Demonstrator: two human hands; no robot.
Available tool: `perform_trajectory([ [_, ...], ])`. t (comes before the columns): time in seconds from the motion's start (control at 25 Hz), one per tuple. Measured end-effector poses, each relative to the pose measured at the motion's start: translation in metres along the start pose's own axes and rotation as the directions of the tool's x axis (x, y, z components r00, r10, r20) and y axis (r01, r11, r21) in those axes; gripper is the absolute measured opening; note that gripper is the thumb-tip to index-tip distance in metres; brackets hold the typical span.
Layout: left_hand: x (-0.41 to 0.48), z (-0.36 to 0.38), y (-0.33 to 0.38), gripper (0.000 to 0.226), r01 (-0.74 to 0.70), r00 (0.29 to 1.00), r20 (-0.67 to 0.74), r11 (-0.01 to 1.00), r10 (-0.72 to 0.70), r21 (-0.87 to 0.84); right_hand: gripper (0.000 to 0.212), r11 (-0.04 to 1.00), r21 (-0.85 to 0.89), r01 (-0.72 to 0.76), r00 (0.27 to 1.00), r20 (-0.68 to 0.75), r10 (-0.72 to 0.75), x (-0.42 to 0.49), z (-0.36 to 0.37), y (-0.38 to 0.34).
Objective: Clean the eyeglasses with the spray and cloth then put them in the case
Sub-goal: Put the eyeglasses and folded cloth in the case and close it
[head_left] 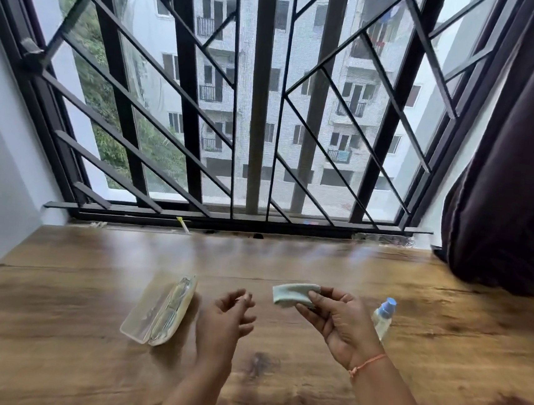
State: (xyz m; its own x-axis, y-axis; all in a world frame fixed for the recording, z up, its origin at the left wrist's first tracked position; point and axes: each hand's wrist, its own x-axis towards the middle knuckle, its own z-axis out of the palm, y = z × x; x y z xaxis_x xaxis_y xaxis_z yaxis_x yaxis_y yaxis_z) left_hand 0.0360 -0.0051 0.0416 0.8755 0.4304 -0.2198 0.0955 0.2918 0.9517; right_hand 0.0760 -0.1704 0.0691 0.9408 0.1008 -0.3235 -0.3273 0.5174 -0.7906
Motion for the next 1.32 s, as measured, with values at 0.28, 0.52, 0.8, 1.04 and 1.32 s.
perform_trajectory([
  [0.28, 0.029, -0.087, -0.027, 0.097, 0.014, 0.666, -0.637, 0.847, 0.389, 0.532, 0.013, 0.999, 0.038, -0.008, 0.998, -0.055, 0.010, 0.019, -0.010, 0.003],
  [0.52, 0.055, -0.127, -0.036, 0.036, 0.190, 0.752, -0.628, 0.847, 0.200, 0.497, 0.015, 0.999, 0.033, -0.015, 0.999, -0.052, 0.017, 0.023, -0.013, 0.006],
  [0.8, 0.061, -0.119, -0.034, 0.021, -0.085, 0.758, -0.542, 0.879, 0.363, 0.470, 0.010, 1.000, 0.018, -0.021, 0.998, -0.063, 0.022, 0.021, -0.021, 0.007],
  [1.04, 0.063, -0.092, -0.053, 0.023, -0.246, 0.845, -0.362, 0.886, 0.395, 0.392, 0.010, 0.989, -0.069, -0.132, 0.991, -0.028, 0.131, 0.020, -0.003, 0.037],
  [1.32, 0.063, -0.074, -0.058, 0.033, -0.284, 0.926, -0.182, 0.927, 0.331, 0.244, 0.012, 0.973, -0.118, -0.200, 0.980, -0.030, 0.198, 0.039, 0.041, 0.081],
])
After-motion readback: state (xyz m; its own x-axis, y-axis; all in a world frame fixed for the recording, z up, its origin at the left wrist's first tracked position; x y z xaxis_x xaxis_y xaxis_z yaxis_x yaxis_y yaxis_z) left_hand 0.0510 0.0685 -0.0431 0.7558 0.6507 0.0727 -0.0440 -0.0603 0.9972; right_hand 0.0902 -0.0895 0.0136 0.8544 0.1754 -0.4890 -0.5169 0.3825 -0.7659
